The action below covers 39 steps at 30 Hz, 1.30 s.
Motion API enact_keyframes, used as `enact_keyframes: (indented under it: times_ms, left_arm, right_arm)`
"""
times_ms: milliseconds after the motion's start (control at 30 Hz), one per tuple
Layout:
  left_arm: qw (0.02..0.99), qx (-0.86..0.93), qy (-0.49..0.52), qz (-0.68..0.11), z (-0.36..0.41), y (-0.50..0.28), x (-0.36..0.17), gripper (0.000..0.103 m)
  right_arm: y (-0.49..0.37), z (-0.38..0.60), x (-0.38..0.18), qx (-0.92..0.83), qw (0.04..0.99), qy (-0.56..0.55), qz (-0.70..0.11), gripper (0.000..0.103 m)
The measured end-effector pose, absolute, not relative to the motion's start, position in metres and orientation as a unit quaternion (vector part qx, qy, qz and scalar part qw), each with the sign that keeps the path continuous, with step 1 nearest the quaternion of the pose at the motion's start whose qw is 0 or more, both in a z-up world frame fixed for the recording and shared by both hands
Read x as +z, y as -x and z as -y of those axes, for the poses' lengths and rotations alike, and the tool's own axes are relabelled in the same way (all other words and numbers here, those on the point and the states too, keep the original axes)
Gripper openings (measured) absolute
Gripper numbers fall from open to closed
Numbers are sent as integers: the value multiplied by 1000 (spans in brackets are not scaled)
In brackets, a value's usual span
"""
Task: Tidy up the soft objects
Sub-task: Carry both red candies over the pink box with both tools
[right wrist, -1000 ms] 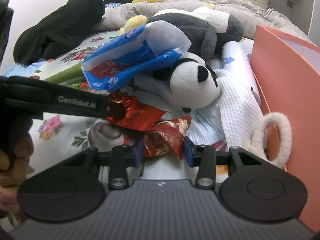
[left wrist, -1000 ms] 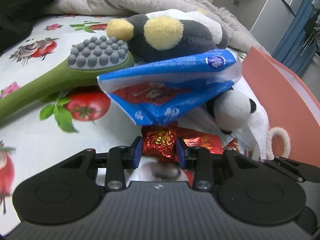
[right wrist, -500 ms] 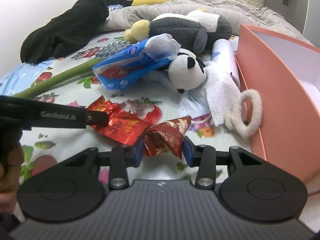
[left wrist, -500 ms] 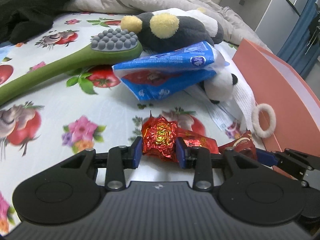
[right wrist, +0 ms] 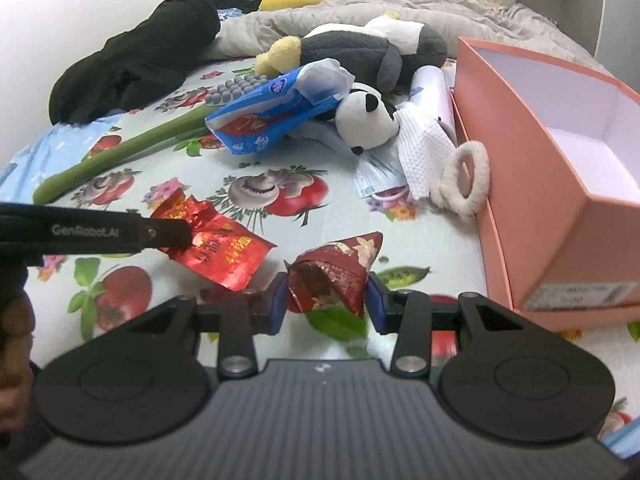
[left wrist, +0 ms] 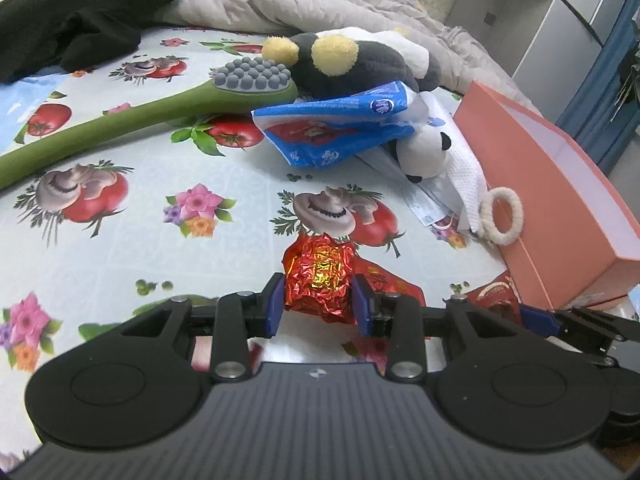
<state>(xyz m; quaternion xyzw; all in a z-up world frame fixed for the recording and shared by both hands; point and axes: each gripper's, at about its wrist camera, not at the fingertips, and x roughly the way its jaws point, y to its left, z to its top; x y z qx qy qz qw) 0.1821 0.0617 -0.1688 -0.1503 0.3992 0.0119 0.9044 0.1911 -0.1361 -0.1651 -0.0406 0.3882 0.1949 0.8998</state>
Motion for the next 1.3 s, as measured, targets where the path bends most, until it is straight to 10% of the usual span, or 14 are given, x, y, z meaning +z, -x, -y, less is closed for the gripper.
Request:
enact_keyframes:
  times_ms: [1300]
  left_arm:
    - [942, -61, 142, -298, 51, -219, 9, 41]
  right_arm:
    - [-213, 242, 3, 146, 950, 3, -274, 44]
